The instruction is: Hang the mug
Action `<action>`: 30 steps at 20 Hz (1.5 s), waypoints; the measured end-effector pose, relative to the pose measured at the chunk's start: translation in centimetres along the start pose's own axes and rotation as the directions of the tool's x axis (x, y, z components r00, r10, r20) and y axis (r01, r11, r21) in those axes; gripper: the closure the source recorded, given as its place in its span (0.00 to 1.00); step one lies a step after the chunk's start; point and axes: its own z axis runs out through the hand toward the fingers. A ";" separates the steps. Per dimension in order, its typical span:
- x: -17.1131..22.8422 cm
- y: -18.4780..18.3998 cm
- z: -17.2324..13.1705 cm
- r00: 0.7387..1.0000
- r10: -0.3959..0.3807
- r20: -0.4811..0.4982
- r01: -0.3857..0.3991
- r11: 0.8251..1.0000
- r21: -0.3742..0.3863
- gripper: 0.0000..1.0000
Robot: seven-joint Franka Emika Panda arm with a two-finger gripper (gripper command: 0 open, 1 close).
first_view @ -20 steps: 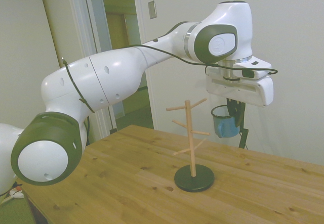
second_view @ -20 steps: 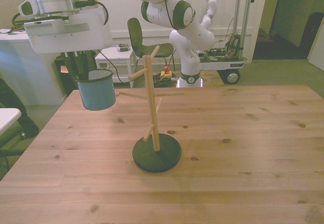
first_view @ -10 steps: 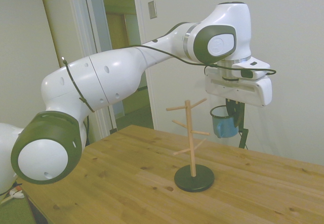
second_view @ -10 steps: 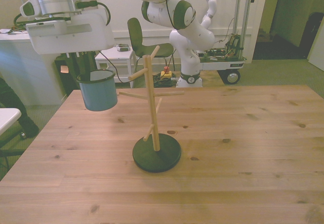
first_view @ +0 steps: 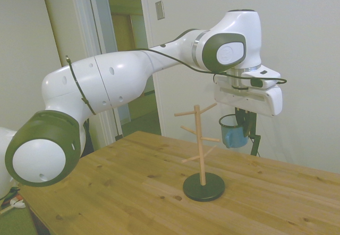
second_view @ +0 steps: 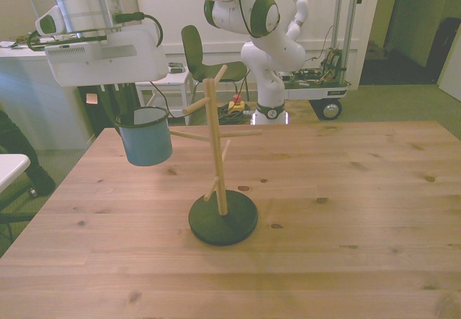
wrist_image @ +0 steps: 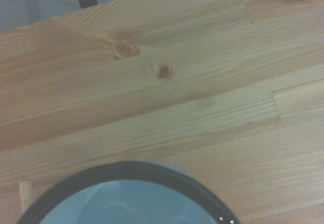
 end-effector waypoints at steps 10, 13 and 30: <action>-4.9 -1.3 0.8 0.999 -0.034 -0.007 0.034 0.999 -0.006 1.00; -5.9 -1.0 1.2 1.000 -0.025 0.004 0.025 1.000 -0.012 0.00; -5.0 1.9 1.4 1.000 0.023 -0.006 -0.023 0.999 -0.022 0.00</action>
